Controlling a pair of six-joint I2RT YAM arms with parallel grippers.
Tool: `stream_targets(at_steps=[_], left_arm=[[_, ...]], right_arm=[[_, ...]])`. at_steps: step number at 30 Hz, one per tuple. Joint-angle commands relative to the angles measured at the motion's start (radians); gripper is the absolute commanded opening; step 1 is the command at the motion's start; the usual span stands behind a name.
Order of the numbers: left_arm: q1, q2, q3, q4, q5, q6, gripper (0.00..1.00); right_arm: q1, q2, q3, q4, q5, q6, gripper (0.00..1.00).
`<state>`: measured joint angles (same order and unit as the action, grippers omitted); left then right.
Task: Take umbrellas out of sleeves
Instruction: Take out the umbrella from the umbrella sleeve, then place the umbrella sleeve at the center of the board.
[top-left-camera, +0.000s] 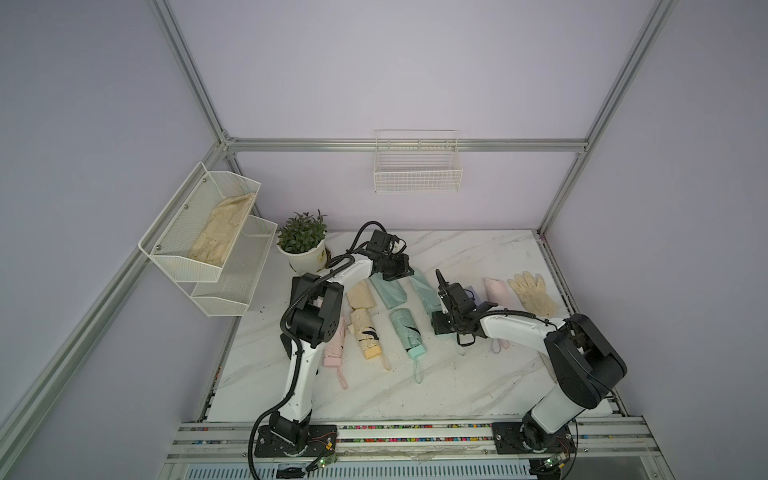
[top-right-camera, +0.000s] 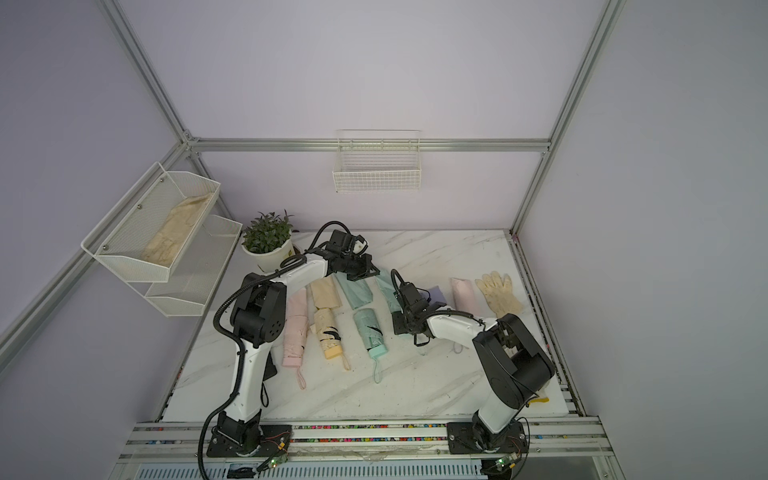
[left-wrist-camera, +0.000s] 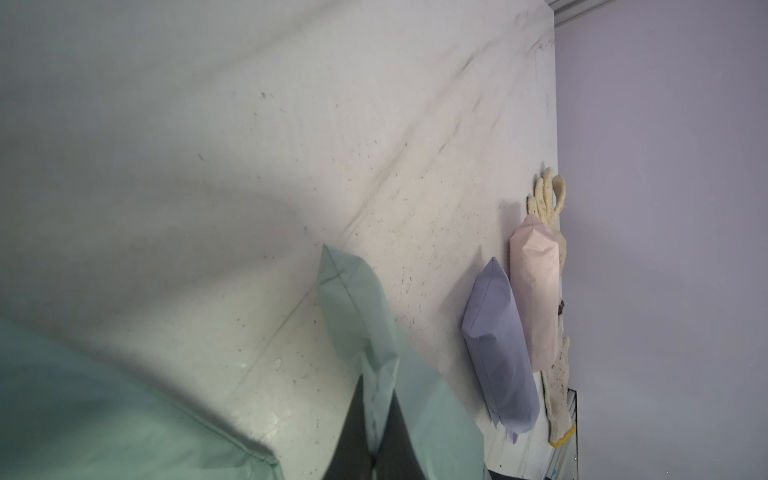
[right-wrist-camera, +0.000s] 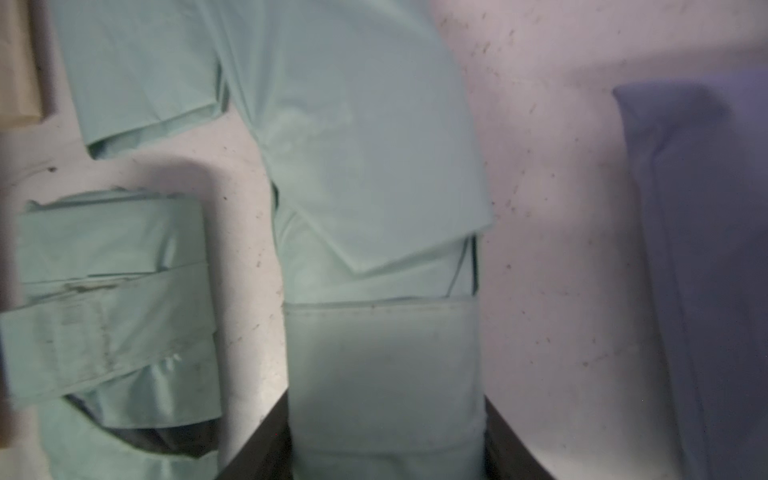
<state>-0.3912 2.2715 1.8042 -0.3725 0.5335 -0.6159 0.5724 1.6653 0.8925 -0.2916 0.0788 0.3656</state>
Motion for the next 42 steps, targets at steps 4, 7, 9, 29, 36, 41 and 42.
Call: stream_targets(at_steps=[4, 7, 9, 29, 36, 41, 42], left_arm=[[0.023, -0.041, -0.050, 0.092, -0.020, 0.001, 0.00], [0.022, -0.040, -0.054, 0.099, -0.013, 0.000, 0.00], [0.022, -0.040, -0.058, 0.102, -0.012, -0.001, 0.00], [0.076, 0.098, 0.146, 0.040, 0.003, 0.039, 0.00], [0.098, 0.139, 0.227, 0.001, 0.023, 0.083, 0.01], [0.103, 0.172, 0.277, -0.023, 0.060, 0.095, 0.22], [0.104, 0.175, 0.285, -0.027, 0.064, 0.096, 0.30]], right_arm=[[0.000, 0.056, 0.047, -0.080, 0.038, 0.010, 0.55], [0.000, 0.054, 0.047, -0.072, 0.028, 0.007, 0.55], [0.000, 0.053, 0.048, -0.071, 0.024, 0.004, 0.56], [0.000, -0.046, -0.006, -0.018, 0.021, 0.005, 0.56], [0.000, -0.032, -0.004, -0.012, 0.013, 0.004, 0.56], [0.000, -0.032, -0.007, 0.002, -0.012, -0.003, 0.55], [0.000, -0.032, -0.006, 0.001, -0.014, -0.008, 0.55]])
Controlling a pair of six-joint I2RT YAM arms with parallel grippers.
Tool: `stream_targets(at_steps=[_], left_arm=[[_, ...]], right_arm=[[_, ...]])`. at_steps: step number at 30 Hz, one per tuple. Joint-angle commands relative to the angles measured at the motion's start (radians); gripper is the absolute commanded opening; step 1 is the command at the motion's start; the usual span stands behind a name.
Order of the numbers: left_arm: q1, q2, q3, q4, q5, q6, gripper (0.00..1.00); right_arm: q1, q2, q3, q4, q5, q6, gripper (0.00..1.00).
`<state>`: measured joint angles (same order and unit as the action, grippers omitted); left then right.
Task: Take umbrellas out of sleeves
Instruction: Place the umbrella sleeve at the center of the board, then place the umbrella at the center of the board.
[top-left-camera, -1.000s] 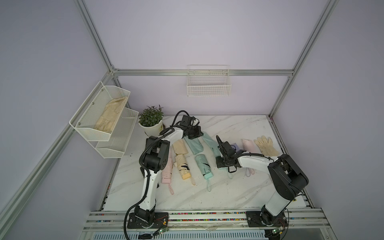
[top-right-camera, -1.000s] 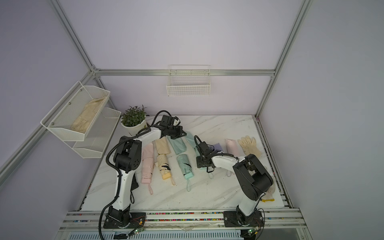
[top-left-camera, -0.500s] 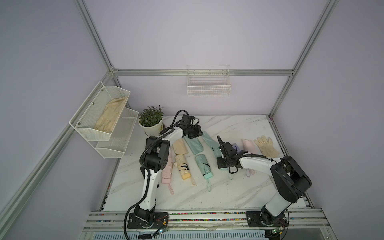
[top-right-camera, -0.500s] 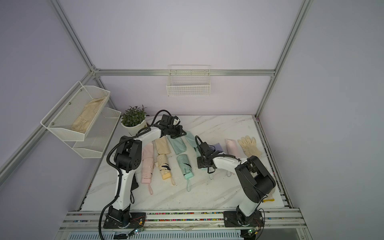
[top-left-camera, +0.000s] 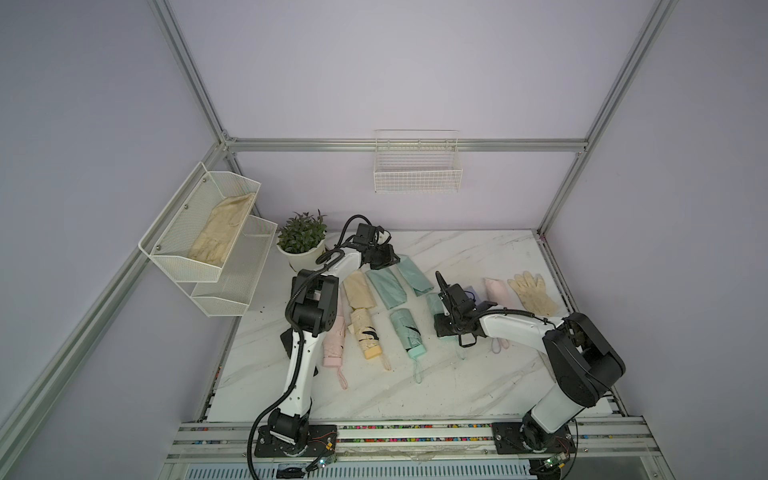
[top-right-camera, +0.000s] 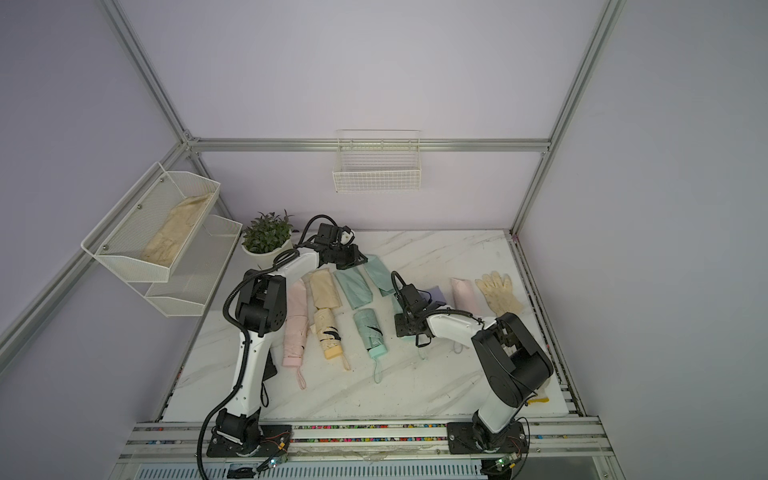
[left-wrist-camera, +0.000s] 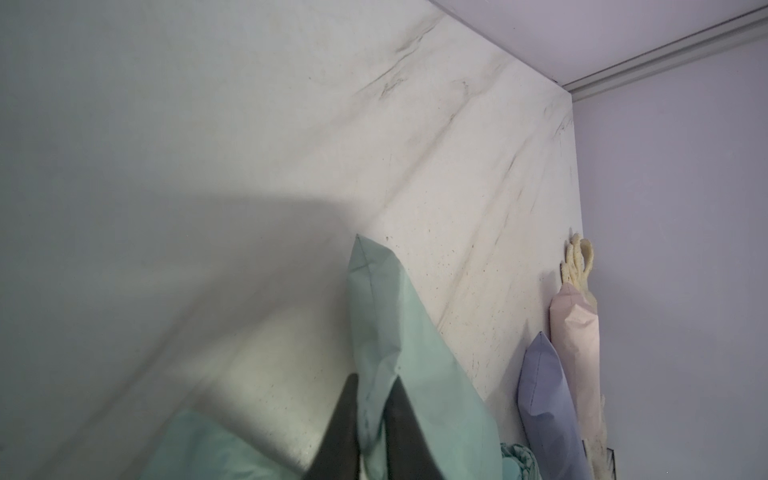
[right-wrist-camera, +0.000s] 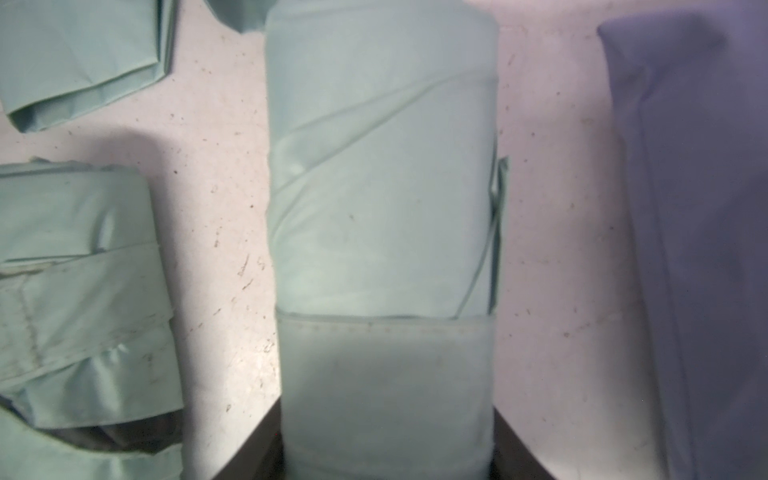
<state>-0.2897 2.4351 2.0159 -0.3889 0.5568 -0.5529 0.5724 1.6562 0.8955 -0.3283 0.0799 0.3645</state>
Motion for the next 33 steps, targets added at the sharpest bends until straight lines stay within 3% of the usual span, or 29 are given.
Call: stream_targets(at_steps=[1, 3, 5, 13, 33], left_arm=[[0.001, 0.013, 0.078, -0.014, 0.039, 0.034, 0.38], [0.001, 0.010, 0.085, -0.019, 0.025, 0.038, 0.47], [0.005, 0.003, 0.092, -0.032, 0.007, 0.040, 0.49], [0.025, -0.011, 0.157, -0.147, -0.061, 0.075, 0.50], [0.028, -0.033, 0.145, -0.177, -0.055, 0.036, 0.47]], right_arm=[[0.000, -0.020, -0.008, 0.036, -0.018, -0.008, 0.54], [0.000, -0.011, -0.004, 0.037, -0.030, -0.011, 0.54], [0.000, 0.001, -0.001, 0.035, -0.043, -0.018, 0.54], [0.000, 0.010, 0.002, 0.046, -0.093, -0.034, 0.53], [0.006, 0.038, 0.004, 0.061, -0.191, -0.055, 0.53]])
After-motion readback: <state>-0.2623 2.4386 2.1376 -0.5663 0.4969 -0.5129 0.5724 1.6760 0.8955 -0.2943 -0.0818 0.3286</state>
